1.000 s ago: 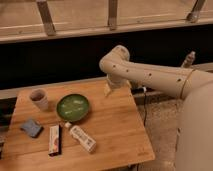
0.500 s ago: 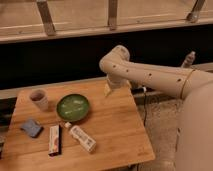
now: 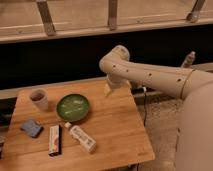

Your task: Stand the bottle upright

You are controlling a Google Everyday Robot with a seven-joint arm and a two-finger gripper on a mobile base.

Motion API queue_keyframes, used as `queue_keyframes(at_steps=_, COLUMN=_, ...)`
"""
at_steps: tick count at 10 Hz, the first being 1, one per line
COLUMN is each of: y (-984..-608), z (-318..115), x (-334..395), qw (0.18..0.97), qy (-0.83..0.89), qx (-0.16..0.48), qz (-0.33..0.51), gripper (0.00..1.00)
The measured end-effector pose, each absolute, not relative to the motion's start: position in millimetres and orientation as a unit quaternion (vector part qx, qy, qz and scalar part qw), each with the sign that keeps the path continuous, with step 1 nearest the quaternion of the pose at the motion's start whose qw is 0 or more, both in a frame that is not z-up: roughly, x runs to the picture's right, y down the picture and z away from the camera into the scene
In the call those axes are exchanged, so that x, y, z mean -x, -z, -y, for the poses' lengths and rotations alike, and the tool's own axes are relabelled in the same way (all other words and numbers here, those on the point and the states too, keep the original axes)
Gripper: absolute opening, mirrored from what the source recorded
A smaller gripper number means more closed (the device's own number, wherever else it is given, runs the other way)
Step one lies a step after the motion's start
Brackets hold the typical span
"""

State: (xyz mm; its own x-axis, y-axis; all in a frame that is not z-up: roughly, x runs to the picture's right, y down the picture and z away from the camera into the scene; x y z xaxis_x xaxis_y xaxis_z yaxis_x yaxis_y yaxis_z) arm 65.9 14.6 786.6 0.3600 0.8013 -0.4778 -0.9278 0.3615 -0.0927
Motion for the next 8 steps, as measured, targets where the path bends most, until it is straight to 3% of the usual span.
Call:
queue_keyframes(at_steps=3, y=-783.2, z=-17.3, x=-54.2, qw=0.825, qy=-0.51, qx=0.167, qz=-0.178, gripper=0.8)
queue_keyframes(at_steps=8, y=-787.9, z=-48.4, x=72.2, qw=0.879, qy=-0.402, qx=0.197, qz=-0.164, gripper=0.8)
